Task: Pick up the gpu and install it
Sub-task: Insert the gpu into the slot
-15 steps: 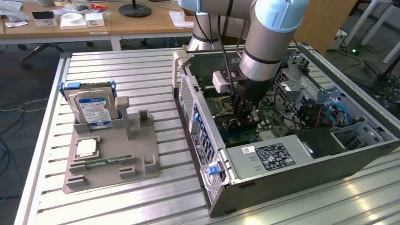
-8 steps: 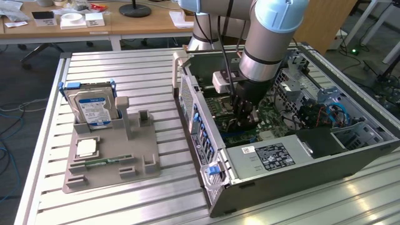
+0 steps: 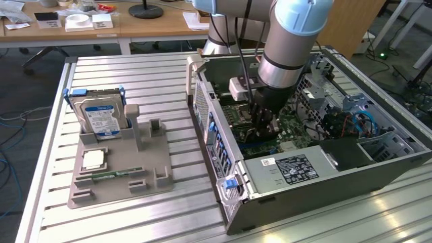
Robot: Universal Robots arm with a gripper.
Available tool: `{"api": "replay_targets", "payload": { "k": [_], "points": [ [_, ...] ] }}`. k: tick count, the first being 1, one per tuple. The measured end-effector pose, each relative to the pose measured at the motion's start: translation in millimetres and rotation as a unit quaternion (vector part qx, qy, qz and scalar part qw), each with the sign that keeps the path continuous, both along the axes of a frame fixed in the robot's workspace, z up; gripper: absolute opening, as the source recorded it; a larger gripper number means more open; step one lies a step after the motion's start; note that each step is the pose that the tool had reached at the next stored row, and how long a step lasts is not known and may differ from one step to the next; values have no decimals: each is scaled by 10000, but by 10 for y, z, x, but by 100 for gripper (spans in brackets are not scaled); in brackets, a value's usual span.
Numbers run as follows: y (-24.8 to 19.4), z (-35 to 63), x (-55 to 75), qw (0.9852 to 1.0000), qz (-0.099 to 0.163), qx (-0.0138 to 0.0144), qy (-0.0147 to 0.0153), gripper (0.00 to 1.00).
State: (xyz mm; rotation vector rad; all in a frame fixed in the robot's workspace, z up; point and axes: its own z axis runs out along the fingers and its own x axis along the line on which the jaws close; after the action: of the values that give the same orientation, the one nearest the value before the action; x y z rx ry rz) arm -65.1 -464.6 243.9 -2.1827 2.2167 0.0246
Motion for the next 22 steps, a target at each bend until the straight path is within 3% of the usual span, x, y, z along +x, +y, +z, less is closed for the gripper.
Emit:
{"api": "replay_targets", "payload": {
  "k": [22],
  "points": [
    [0,-41,-6,10000,0,-1,0,26]
  ]
}}
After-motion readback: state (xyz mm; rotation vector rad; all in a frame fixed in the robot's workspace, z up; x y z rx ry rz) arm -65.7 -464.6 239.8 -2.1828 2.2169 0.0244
